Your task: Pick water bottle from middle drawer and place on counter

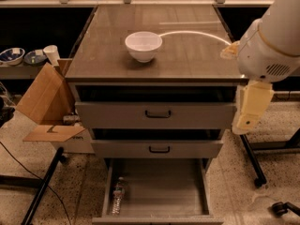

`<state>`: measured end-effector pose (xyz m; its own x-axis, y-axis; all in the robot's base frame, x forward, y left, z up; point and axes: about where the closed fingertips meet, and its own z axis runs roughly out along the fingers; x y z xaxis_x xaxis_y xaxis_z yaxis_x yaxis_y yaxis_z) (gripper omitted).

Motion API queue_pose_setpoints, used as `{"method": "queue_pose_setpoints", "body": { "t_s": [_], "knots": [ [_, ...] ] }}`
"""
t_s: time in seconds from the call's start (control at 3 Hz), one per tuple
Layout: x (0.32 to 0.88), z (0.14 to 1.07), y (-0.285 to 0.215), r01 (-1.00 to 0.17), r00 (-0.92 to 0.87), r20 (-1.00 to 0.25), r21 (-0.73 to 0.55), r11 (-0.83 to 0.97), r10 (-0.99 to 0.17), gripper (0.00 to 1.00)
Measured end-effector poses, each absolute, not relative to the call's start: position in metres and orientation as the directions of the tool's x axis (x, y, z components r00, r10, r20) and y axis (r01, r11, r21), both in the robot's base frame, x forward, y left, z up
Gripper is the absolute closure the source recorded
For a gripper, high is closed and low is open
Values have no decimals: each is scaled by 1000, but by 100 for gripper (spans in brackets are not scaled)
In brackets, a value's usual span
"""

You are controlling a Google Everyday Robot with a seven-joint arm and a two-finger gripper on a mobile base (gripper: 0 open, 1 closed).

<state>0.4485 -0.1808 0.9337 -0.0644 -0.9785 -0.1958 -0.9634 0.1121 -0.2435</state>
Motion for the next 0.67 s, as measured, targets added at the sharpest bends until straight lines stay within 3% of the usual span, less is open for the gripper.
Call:
{"method": "queue_pose_setpoints", "body": {
  "t_s": [0.67],
  "knots": [
    [464, 836, -116, -957, 233, -131, -209, -203, -964, 0]
  ]
}}
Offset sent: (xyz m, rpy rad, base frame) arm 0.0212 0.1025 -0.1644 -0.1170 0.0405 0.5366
